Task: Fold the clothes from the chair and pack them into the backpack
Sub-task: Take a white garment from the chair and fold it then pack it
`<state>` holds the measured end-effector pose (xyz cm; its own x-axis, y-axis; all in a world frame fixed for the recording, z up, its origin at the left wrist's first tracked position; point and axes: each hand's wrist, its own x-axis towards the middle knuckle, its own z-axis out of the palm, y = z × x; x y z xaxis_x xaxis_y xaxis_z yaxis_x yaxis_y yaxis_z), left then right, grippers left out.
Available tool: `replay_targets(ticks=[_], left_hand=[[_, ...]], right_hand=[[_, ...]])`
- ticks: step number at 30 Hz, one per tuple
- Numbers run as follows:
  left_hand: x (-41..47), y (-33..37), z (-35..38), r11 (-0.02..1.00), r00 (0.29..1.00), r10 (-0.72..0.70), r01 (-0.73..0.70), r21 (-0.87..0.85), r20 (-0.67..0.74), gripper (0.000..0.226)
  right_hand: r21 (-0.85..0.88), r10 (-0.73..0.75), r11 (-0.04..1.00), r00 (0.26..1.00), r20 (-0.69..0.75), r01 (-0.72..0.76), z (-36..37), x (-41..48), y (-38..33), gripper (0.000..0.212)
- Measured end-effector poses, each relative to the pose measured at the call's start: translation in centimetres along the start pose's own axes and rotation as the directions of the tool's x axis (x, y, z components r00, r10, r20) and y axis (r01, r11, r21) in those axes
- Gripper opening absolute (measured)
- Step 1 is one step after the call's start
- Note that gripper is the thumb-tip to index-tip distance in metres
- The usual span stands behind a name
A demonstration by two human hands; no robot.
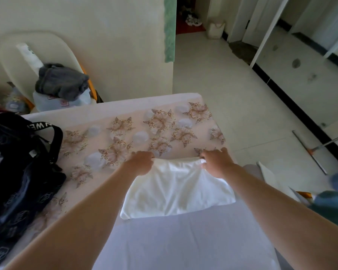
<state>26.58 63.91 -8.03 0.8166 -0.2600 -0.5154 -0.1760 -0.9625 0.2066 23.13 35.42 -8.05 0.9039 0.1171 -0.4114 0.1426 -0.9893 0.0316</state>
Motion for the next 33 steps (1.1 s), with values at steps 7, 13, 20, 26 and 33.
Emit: replay_targets(ticks=[7, 13, 20, 26, 33], left_hand=[[1.2, 0.5, 2.4, 0.970, 0.974, 0.034, 0.021, 0.242, -0.222, 0.046], [-1.2, 4.9, 7.3, 0.974, 0.874, 0.216, -0.224, 0.035, -0.435, 0.048], [-3.4, 1.6, 12.1, 0.998, 0.931, 0.014, 0.010, 0.065, -0.365, 0.078], [-3.5, -2.0, 12.6, 0.996, 0.932, 0.044, -0.010, 0.094, -0.361, 0.083], [-1.9, -5.4, 6.8, 0.939, 0.945, 0.079, 0.038, 0.343, -0.319, 0.070]], right_hand=[[-0.221, -0.058, 0.975, 0.925, -0.376, -0.029, 3.3, 2.6, -0.2, 0.016], [-0.134, -0.250, 0.968, 0.815, -0.523, 0.211, 4.5, 2.4, -2.4, 0.043], [-0.110, -0.372, 0.928, 0.893, -0.252, 0.355, 6.6, 0.4, -2.8, 0.065], [-0.125, -0.264, 0.962, 0.942, -0.207, 0.242, 6.5, 0.0, -3.5, 0.070], [-0.049, -0.102, 0.994, 0.968, -0.229, 0.093, 6.7, -3.7, -6.7, 0.070]])
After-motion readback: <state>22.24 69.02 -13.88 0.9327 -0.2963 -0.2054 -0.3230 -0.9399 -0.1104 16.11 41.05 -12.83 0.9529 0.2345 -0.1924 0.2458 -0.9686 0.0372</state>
